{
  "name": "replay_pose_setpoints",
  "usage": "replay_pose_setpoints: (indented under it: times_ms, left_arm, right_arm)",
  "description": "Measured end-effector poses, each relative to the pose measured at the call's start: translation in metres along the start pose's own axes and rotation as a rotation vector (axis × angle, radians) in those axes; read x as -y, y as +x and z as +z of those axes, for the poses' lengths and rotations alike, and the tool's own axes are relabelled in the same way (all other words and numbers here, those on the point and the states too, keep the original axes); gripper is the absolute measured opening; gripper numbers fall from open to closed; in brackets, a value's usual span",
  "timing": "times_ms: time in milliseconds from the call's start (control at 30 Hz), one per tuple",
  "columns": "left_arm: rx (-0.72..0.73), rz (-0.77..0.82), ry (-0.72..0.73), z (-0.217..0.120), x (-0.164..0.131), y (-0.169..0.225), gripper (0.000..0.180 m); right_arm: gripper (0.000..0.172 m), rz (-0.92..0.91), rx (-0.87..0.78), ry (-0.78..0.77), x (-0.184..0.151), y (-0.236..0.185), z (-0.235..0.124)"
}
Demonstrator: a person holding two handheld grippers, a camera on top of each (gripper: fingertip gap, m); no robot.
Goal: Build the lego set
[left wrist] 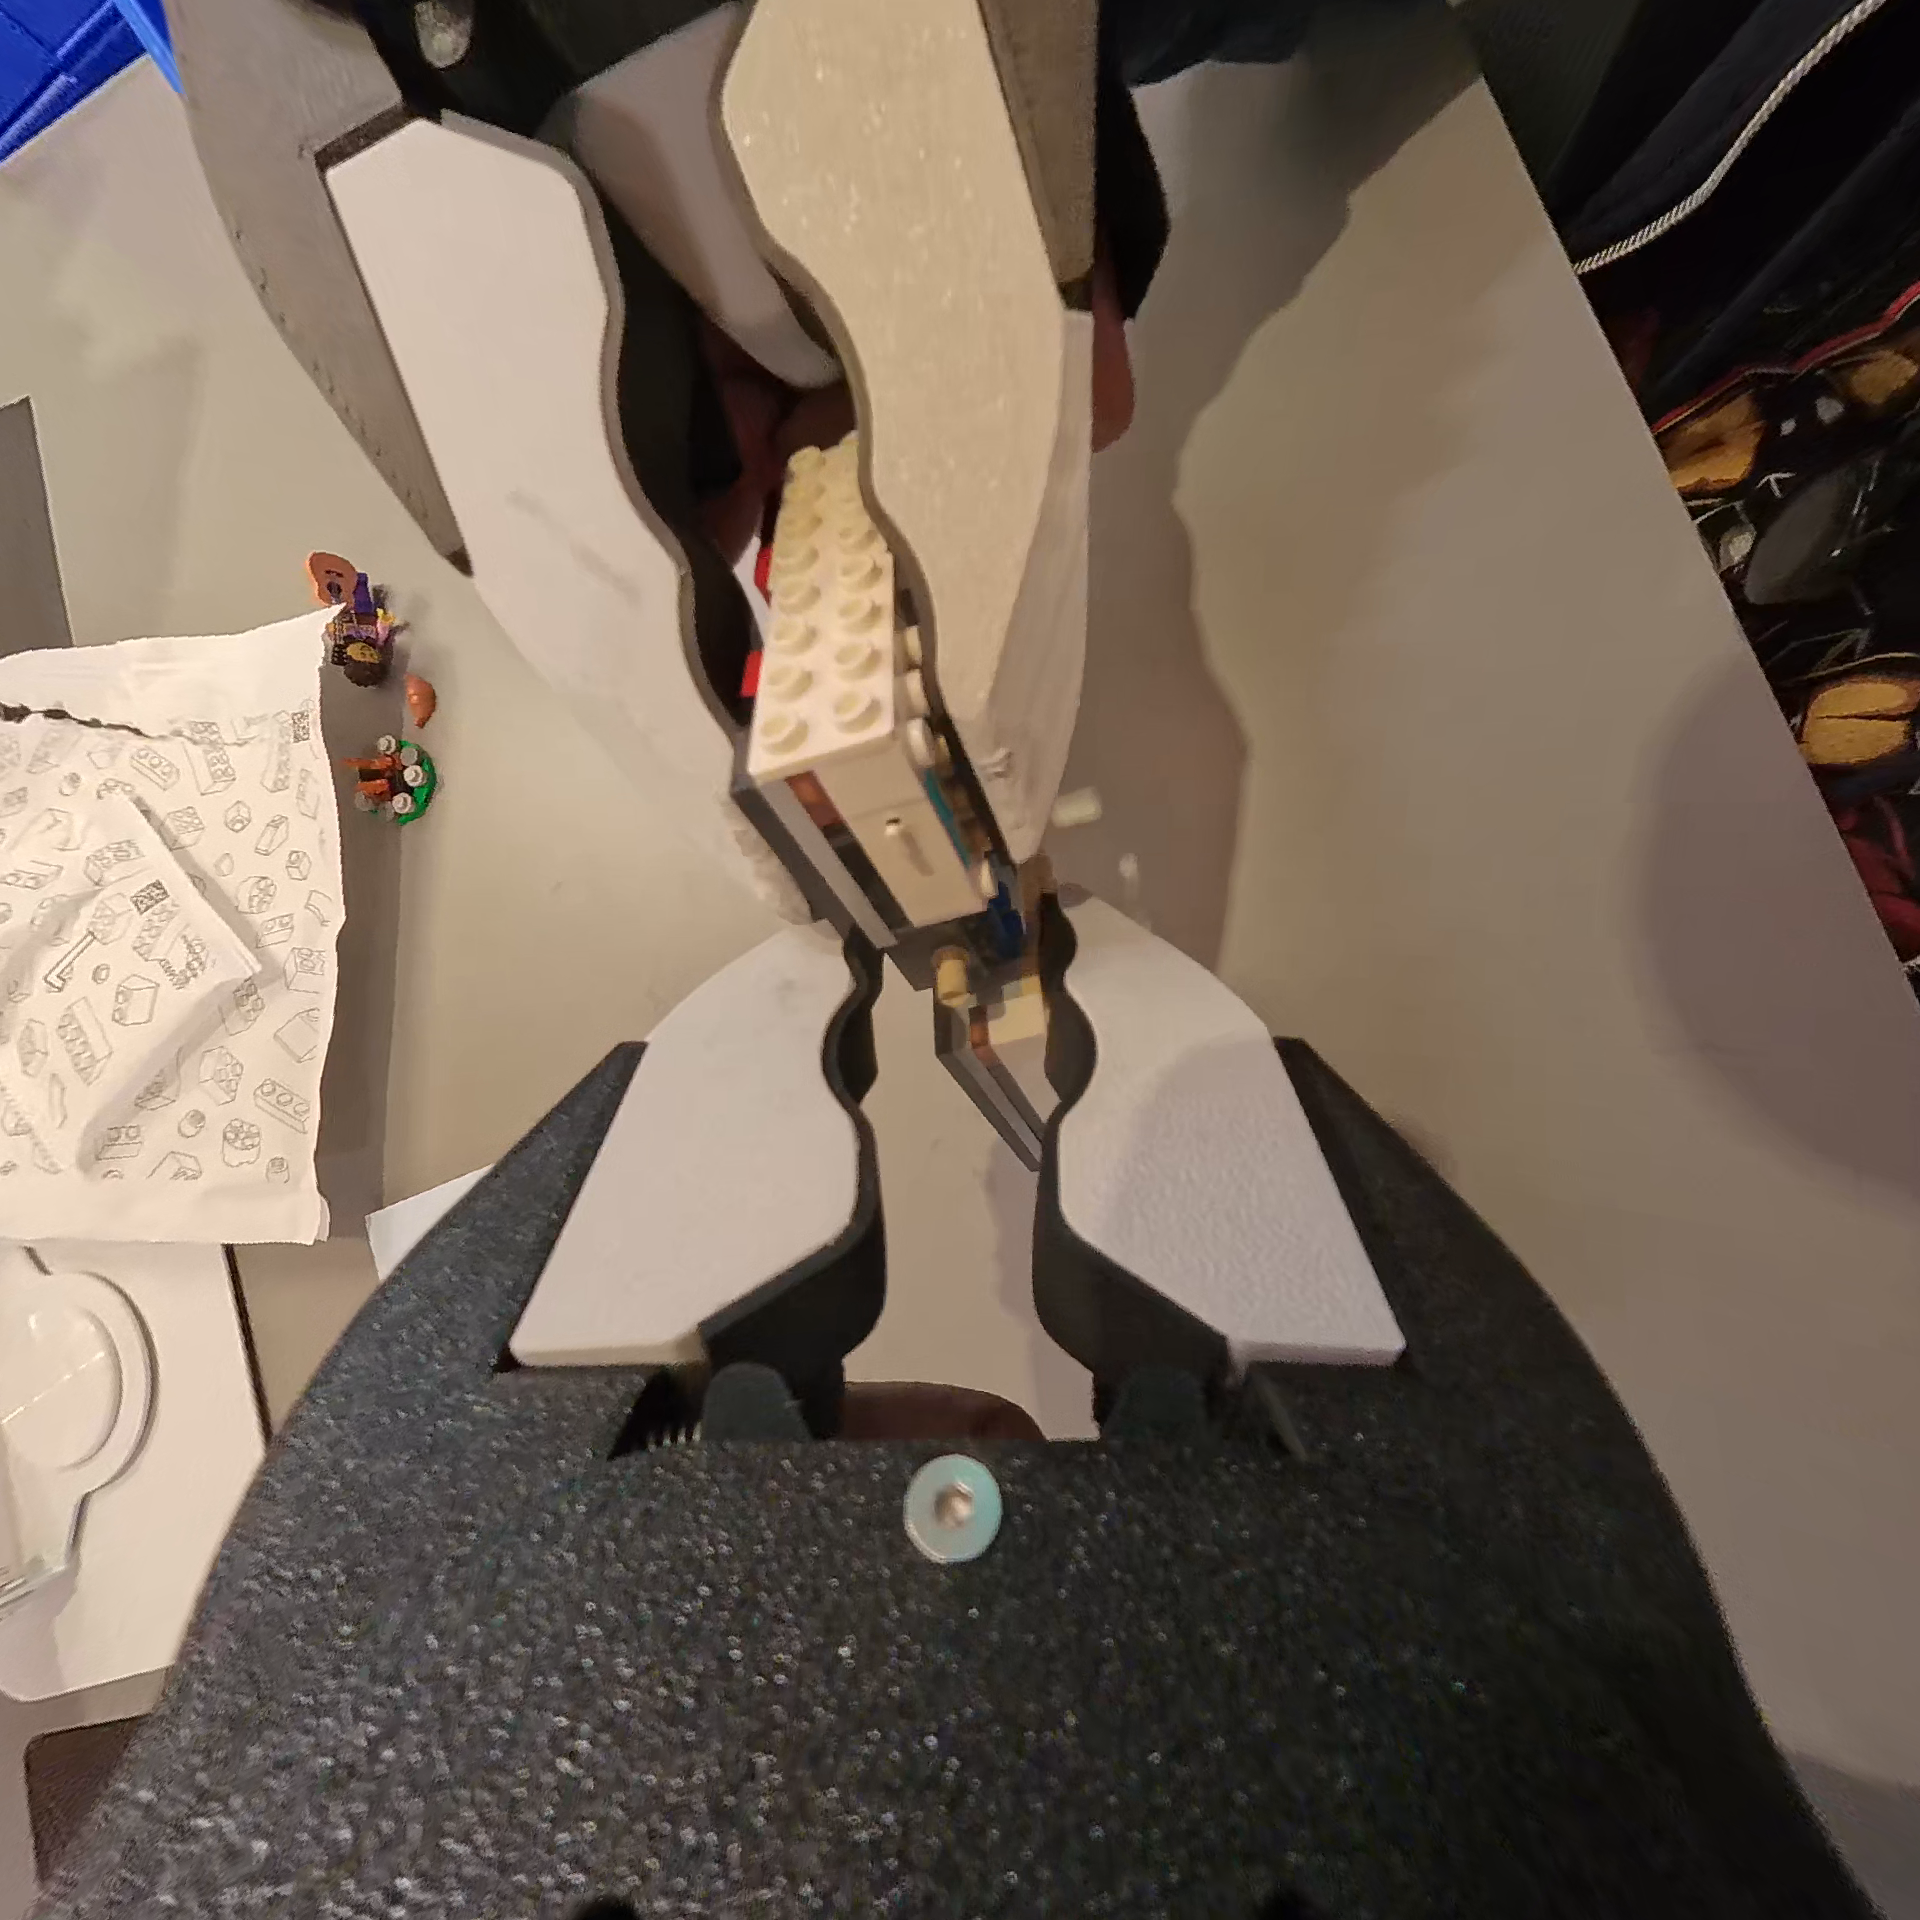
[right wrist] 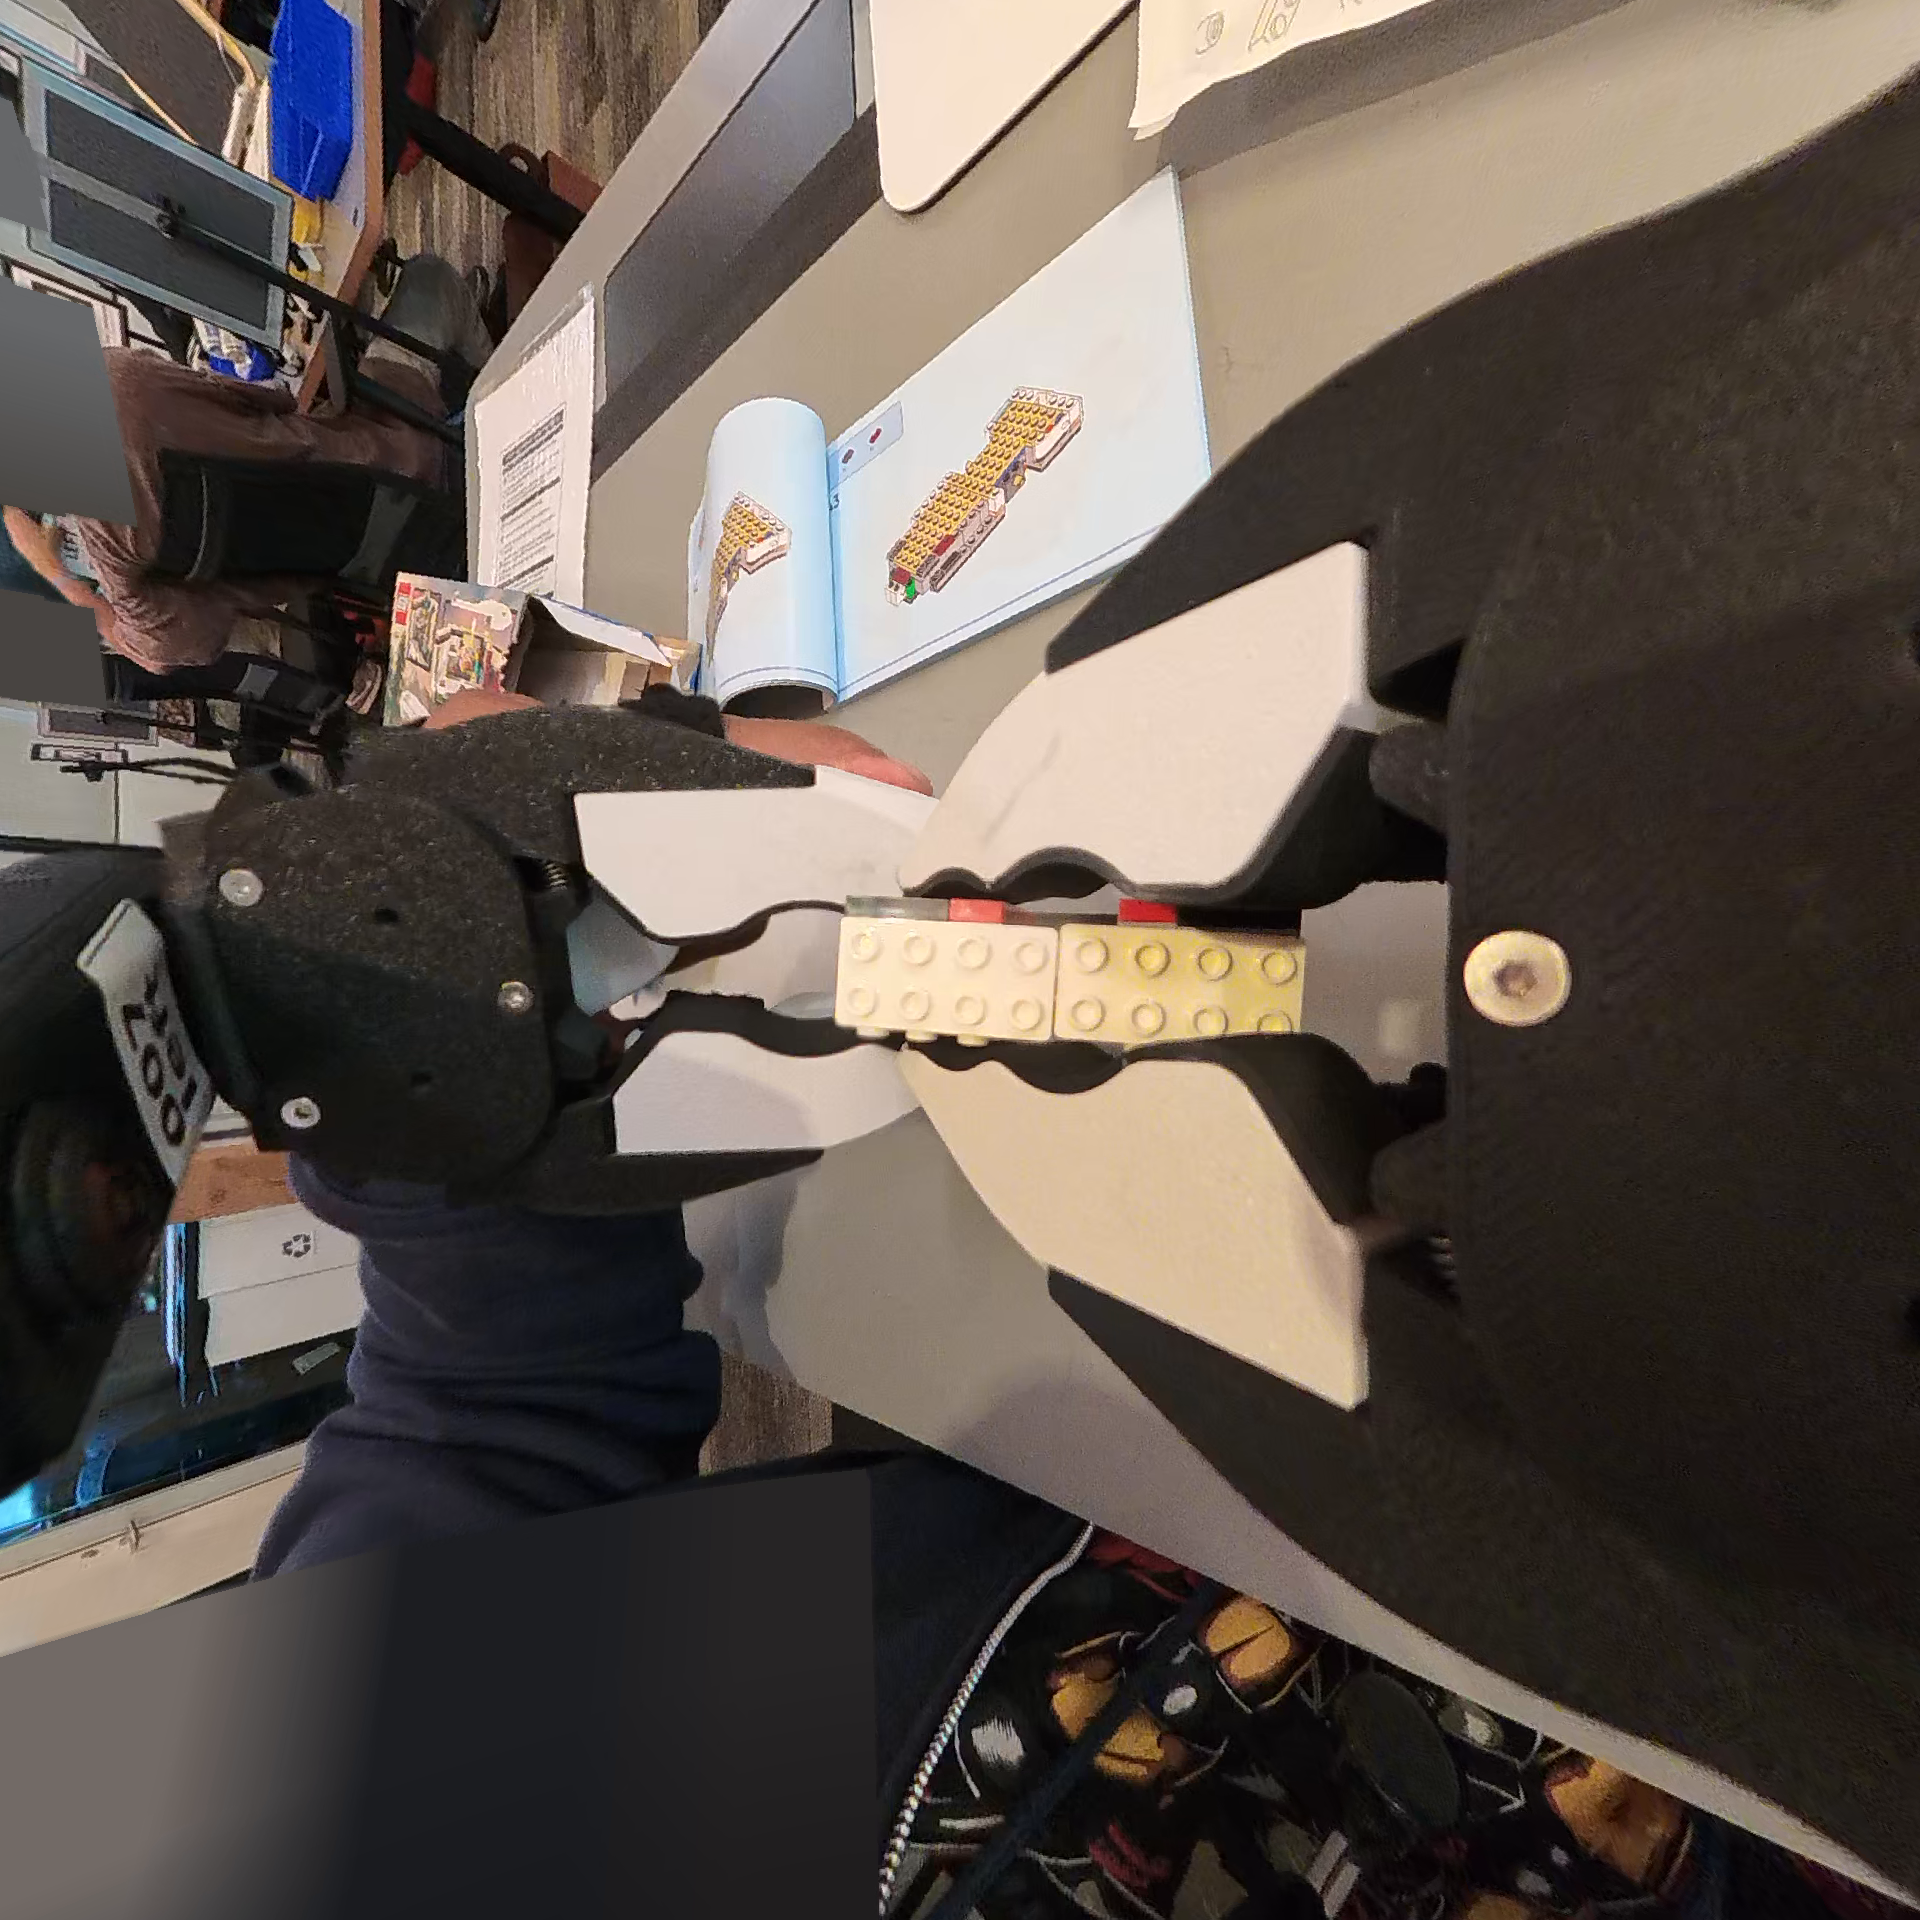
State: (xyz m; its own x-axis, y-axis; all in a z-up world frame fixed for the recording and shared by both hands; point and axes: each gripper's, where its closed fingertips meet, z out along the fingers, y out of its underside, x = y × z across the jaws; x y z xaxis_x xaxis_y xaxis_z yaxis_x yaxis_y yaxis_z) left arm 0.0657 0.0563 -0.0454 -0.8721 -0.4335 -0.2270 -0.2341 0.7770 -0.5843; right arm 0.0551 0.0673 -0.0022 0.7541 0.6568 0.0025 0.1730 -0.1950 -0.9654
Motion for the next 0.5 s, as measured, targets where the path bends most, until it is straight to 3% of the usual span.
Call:
replay_pose_setpoints:
  times_ms: [500]
  left_arm:
    - [0.021, -0.027, 0.041, -0.0016, 0.0036, -0.0015, 0.03]
  right_arm:
    - [0.023, 0.0, -0.006, 0.011, 0.0039, 0.0005, -0.001]
